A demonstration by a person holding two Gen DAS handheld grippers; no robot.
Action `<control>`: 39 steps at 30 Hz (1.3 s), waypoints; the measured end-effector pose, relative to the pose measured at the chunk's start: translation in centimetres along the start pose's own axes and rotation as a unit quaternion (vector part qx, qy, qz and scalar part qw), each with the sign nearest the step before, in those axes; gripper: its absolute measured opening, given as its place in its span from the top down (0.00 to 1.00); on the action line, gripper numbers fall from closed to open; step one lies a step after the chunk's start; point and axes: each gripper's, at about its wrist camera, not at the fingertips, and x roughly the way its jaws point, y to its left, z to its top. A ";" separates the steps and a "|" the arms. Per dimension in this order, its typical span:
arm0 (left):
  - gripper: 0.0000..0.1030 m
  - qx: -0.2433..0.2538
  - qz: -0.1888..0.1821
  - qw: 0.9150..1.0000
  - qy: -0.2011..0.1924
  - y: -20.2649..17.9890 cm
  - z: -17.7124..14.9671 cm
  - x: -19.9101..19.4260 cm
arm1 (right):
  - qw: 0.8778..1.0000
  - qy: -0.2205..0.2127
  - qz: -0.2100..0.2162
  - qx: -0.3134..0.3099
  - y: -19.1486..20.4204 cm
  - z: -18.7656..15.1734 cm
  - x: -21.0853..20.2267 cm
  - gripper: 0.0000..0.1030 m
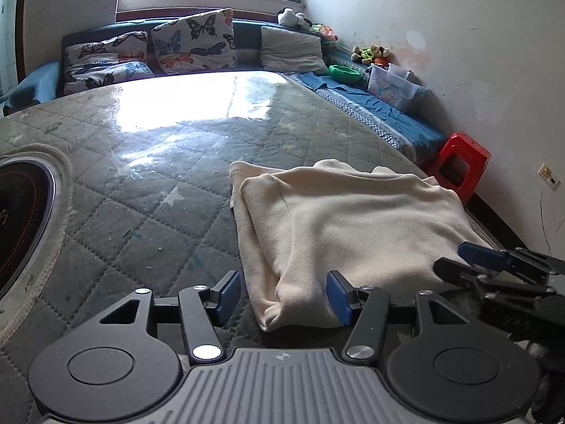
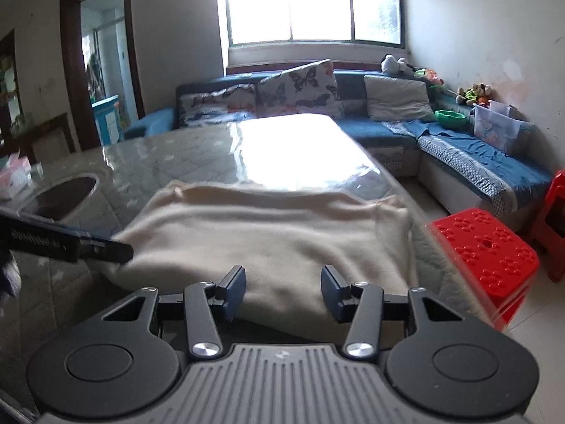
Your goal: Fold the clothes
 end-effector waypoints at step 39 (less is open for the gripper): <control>0.00 0.011 -0.003 1.000 -0.018 -0.7 -3.3 -4.2 | 0.999 0.003 -0.030 0.028 2.3 -2.2 -3.5 0.00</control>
